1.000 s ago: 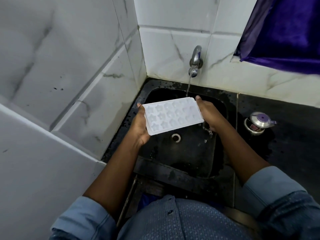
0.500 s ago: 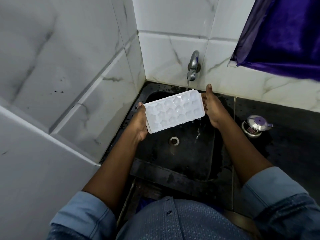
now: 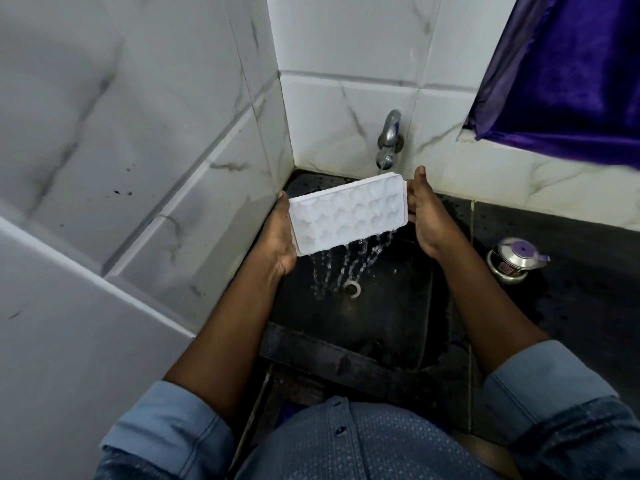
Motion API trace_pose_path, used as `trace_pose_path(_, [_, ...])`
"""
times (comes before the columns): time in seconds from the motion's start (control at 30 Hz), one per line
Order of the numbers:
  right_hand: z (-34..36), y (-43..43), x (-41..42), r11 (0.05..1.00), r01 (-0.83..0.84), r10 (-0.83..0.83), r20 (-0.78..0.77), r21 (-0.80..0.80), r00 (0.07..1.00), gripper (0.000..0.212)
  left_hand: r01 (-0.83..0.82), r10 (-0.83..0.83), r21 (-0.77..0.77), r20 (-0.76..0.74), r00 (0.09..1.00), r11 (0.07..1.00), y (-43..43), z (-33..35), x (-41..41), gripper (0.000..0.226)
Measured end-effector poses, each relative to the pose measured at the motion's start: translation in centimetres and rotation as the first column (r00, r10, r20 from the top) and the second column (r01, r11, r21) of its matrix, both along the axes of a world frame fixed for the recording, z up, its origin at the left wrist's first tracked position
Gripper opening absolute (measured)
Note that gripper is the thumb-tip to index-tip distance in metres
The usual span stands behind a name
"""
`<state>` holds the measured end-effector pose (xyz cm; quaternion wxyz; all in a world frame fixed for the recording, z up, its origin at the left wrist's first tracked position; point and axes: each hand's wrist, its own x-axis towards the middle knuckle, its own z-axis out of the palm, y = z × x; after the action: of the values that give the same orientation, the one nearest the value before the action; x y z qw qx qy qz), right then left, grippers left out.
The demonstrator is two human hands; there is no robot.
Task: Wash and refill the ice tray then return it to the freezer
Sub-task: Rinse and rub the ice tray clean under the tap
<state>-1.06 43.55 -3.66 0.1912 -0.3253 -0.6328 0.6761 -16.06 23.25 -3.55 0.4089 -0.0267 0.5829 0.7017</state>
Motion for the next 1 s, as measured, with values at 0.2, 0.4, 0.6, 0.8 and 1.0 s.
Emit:
trace_pose_path(0.2, [-0.8,0.1,0.4,0.999,-0.026,0.027,-0.039,0.02,0.999,0.069,-0.005,0.004,-0.015,-0.086,0.996,1.0,0.1,0.5,-0.3,0.068])
trace_pose_path(0.4, [-1.3,-0.3,1.0,0.997,0.075,-0.073,-0.122,0.015,0.99,0.057,0.007,-0.003,0.029,-0.128,0.992,1.0,0.1,1.8,0.5,0.059])
trace_pose_path(0.6, [-0.1,-1.6,2.3,0.99,0.143,-0.137,-0.176,0.022,0.975,0.036,0.02,-0.004,0.07,-0.225,0.974,0.997,-0.8,2.5,1.5,0.059])
trace_pose_path(0.8, [0.5,-3.6,3.3,0.982,0.19,-0.19,-0.182,-0.016,0.965,0.032,0.027,0.025,0.15,-0.334,0.942,0.988,-2.0,1.4,2.4,0.056])
trace_pose_path(1.0, [-0.8,-4.1,4.3,0.953,0.238,-0.273,-0.195,-0.185,0.942,0.034,-0.12,0.17,0.194,-0.263,0.95,0.974,-2.3,0.3,3.3,0.028])
